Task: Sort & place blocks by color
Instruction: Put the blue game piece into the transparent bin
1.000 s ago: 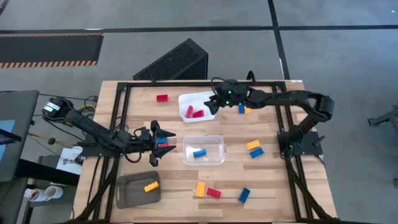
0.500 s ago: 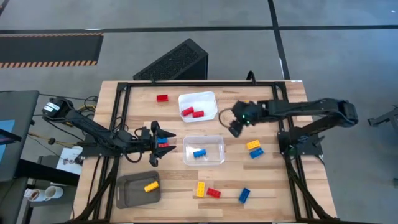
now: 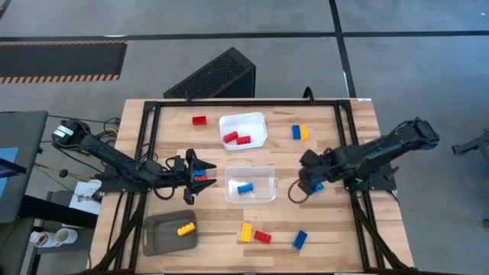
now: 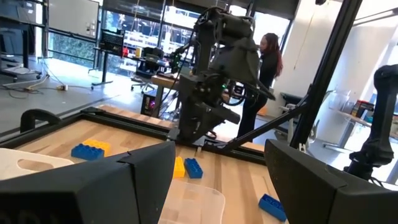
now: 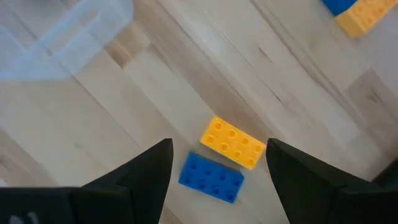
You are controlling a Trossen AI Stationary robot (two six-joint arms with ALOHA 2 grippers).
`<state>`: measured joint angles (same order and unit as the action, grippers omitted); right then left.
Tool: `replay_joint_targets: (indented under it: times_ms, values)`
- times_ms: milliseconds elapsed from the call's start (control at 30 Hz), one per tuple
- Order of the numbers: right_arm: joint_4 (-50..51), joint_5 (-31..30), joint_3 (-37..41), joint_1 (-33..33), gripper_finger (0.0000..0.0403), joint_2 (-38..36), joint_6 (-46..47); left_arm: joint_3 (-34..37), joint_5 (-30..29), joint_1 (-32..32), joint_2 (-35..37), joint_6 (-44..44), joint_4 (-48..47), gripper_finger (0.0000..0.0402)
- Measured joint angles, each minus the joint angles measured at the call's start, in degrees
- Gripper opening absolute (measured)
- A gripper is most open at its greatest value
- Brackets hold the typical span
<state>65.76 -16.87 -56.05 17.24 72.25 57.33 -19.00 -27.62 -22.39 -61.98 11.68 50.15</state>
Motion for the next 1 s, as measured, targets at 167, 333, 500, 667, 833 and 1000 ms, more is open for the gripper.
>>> replay_joint_targets:
  times_ms: [167, 333, 500, 667, 833, 1000]
  values:
    - [-3.36, 0.22, 0.02, 6.32, 0.0281, 0.02, -3.85, 0.0, 0.02, 0.0, 0.0, 0.04, -0.28, 0.0237]
    - [-3.99, 0.23, -0.01, 11.63, 0.0281, 1.62, -8.59, 0.0, 0.02, 0.0, 0.0, 0.09, -0.26, 0.0237]
    - [-0.93, 1.86, 0.87, 13.84, 0.0281, 4.17, -10.5, 0.0, 0.01, 0.0, 0.0, 0.66, -0.28, 0.0237]
    - [-5.27, 13.72, 7.06, 10.52, 0.0281, 5.11, -11.19, 0.0, 0.0, 0.0, 0.0, 0.96, -0.32, 0.0237]
    - [-8.02, 12.6, 12.14, 7.9, 0.0281, 4.56, -17.83, 0.0, 0.0, 0.0, 0.0, 1.01, -0.77, 0.0237]
    - [-8.19, 10.8, 14.13, 6.23, 0.0281, 4.58, -22.75, 0.0, -0.13, 0.0, 0.0, 0.1, -1.02, 0.0237]
